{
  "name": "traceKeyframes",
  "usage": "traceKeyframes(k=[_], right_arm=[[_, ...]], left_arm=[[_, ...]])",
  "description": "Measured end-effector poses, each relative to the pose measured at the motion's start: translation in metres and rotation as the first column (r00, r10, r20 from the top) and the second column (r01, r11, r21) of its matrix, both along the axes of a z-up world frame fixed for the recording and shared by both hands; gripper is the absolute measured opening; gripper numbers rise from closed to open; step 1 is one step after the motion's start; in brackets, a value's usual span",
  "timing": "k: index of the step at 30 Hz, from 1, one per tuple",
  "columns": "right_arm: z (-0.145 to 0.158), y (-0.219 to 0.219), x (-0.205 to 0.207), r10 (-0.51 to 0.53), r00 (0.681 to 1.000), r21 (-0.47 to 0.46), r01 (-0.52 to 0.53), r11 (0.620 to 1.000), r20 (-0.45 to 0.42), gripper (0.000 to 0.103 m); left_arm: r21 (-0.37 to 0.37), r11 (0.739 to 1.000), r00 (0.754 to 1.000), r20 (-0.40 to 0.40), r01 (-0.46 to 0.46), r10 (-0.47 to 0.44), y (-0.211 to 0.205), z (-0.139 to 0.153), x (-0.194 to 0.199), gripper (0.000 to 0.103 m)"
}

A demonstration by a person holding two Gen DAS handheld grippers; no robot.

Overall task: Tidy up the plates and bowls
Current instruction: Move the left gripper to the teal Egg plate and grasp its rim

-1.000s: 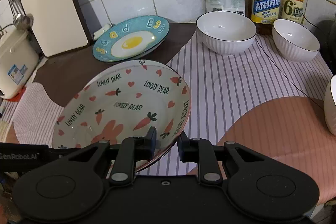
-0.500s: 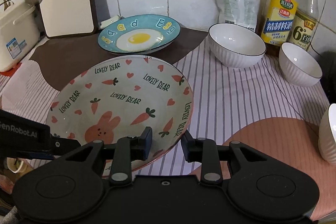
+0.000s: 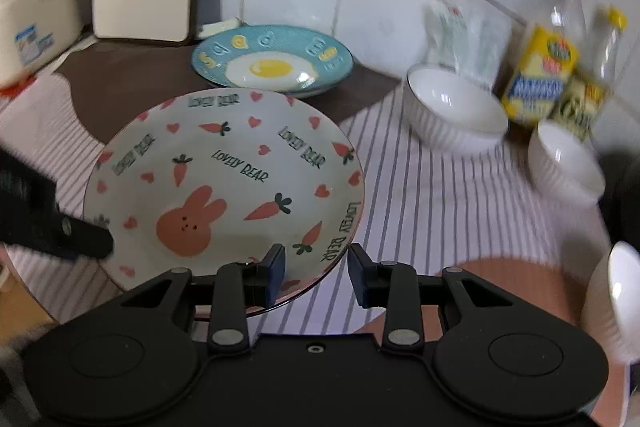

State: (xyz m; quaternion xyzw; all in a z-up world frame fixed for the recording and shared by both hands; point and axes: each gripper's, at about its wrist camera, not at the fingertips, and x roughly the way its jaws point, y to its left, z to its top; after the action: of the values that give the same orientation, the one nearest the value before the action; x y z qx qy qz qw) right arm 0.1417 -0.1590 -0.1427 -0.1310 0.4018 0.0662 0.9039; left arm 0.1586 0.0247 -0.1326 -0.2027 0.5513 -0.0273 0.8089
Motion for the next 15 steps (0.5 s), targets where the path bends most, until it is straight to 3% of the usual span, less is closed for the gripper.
traceKeyframes(k=[2,4,10,12,14,15], right_arm=[[0.008,-0.001,-0.007,0.023,0.999,0.002,-0.023,1.000,0.030,0.039],[0.022,-0.009,-0.011,0.030,0.999,0.068,-0.033,0.997,0.043,0.039],[0.062,-0.027,-0.008,0.041,0.994,0.247,-0.065,0.967,0.102,0.043],[0.074,-0.030,-0.003,0.048,0.992,0.293,-0.082,0.953,0.119,0.044],[0.084,-0.032,0.001,0.068,0.987,0.328,-0.113,0.938,0.145,0.050],[0.088,-0.033,0.005,0.078,0.984,0.339,-0.129,0.932,0.160,0.054]], left_arm=[[-0.026,1.000,1.000,0.000,0.012,-0.012,0.006,0.010,-0.003,0.022],[-0.037,0.999,0.999,0.029,0.034,-0.033,0.012,0.025,-0.005,0.023],[0.076,0.995,0.981,0.181,0.058,-0.071,0.031,0.074,-0.003,0.025],[0.068,0.997,0.966,0.252,0.036,-0.052,0.046,0.093,-0.002,0.030],[0.082,0.996,0.946,0.320,0.029,-0.054,0.057,0.111,-0.002,0.045],[0.106,0.994,0.933,0.356,0.024,-0.060,0.062,0.120,-0.001,0.046]])
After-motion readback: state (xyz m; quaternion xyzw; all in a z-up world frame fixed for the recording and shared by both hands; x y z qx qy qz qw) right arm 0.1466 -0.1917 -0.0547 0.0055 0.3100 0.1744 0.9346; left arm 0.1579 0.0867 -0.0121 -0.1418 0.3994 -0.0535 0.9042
